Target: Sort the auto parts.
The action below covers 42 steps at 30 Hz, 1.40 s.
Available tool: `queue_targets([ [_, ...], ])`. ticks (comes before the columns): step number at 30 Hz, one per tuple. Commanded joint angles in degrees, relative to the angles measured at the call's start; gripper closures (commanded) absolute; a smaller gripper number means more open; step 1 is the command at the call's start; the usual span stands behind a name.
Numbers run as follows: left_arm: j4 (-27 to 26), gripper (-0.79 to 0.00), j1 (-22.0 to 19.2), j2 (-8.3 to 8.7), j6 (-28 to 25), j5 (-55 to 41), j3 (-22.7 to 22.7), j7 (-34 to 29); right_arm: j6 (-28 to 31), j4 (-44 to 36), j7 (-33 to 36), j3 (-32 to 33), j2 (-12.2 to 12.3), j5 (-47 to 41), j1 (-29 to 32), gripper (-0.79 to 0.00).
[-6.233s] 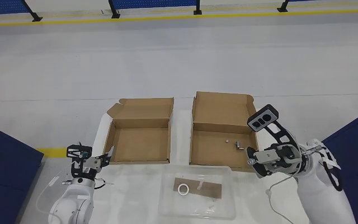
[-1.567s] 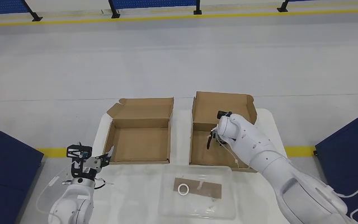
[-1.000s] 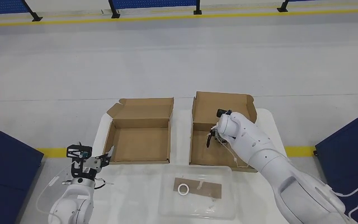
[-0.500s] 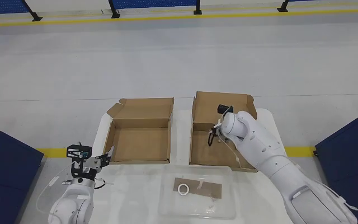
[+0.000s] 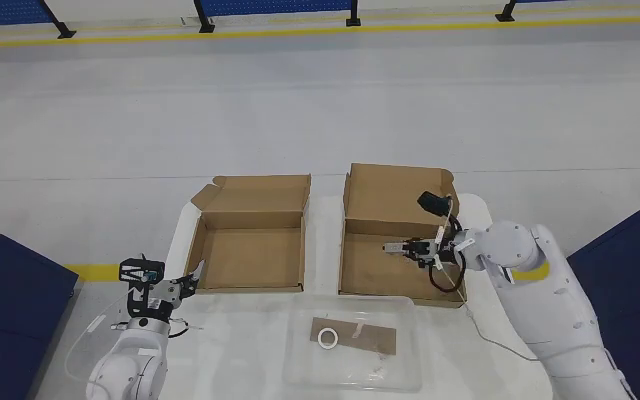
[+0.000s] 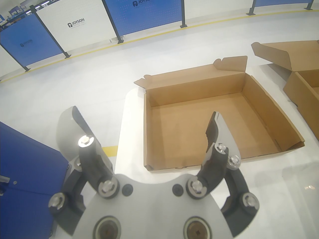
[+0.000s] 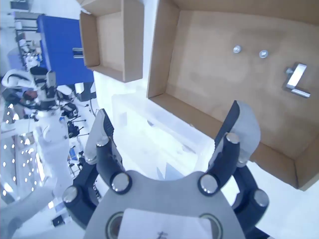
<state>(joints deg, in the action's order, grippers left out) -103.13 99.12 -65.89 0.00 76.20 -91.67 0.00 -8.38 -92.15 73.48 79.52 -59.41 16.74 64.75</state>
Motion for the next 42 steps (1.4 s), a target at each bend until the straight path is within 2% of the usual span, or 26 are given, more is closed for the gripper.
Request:
queue_targets([
  [1, 0.0, -0.785, 0.0, 0.0, 0.0, 0.0, 0.0, 0.0, 4.14, -0.67, 2.36, 3.43, 0.52, -3.87, 2.08, -0.785],
  [6, 0.0, -0.785, 0.0, 0.0, 0.0, 0.0, 0.0, 0.0, 12.03, -1.88, 7.53, 10.07, 1.69, -12.13, 6.8, -0.785],
  [13, 0.0, -0.785, 0.0, 0.0, 0.0, 0.0, 0.0, 0.0, 20.05, -1.82, 14.06, 16.87, 2.93, -22.87, 12.16, -0.785],
  [17, 0.0, -0.785, 0.0, 0.0, 0.0, 0.0, 0.0, 0.0, 24.21, -2.07, 14.52, 18.73, 3.84, -28.28, 15.31, -0.785],
  [27, 0.0, -0.785, 0.0, 0.0, 0.0, 0.0, 0.0, 0.0, 24.68, -5.37, 14.52, 19.06, 7.7, -37.79, 19.81, -0.785],
  [42, 0.0, -0.785, 0.0, 0.0, 0.0, 0.0, 0.0, 0.0, 24.68, -5.37, 14.52, 19.06, 7.7, -37.79, 19.81, -0.785],
])
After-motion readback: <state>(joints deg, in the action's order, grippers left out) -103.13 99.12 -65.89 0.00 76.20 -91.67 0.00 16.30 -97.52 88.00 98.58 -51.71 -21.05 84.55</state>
